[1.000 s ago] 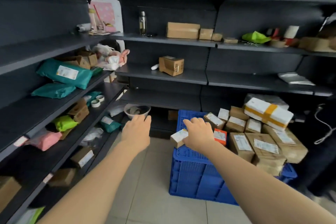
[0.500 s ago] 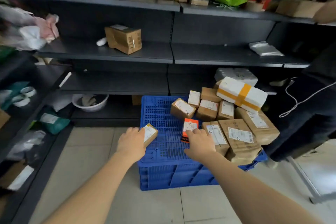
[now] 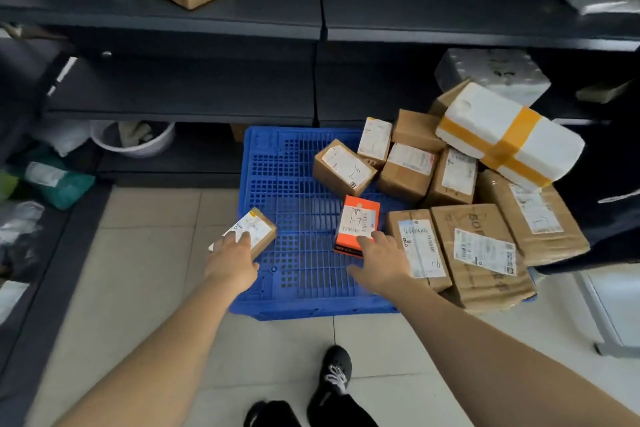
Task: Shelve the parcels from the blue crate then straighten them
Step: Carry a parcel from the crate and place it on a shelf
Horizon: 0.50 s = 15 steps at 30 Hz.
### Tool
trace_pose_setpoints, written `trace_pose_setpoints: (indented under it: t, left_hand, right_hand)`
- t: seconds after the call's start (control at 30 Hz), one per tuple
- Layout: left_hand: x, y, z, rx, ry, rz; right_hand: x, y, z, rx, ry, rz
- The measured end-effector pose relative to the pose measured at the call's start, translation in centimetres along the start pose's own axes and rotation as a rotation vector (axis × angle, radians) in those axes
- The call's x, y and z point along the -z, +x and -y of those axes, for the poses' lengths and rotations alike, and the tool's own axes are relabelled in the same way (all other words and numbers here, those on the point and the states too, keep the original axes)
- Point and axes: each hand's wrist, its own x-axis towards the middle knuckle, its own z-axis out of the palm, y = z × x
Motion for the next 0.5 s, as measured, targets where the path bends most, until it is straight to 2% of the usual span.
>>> trace_pose_setpoints:
  t: [0.17, 0.3, 0.4, 0.5]
  left_hand:
    - [-2.2, 4.8, 0.4, 0.072, 0.059, 0.038]
    - [-4.5, 8.8, 1.3, 0.169, 0.067, 0.091]
    - [-5.9, 10.9, 1.7, 0.255, -0.045, 0.122]
    - [-6.6, 12.2, 1.3, 0.259, -0.096, 0.115]
  right_hand:
    - [-2.0, 4.8, -1.4, -0.053, 0.065, 0.057]
    - [-4.3, 9.0, -1.9, -0.124, 0.214, 0.086]
    - [-5.9, 11.8, -2.0, -0.179, 0.283, 0.083]
    - [-7.1, 13.2, -1.8, -0.220, 0.334, 0.032]
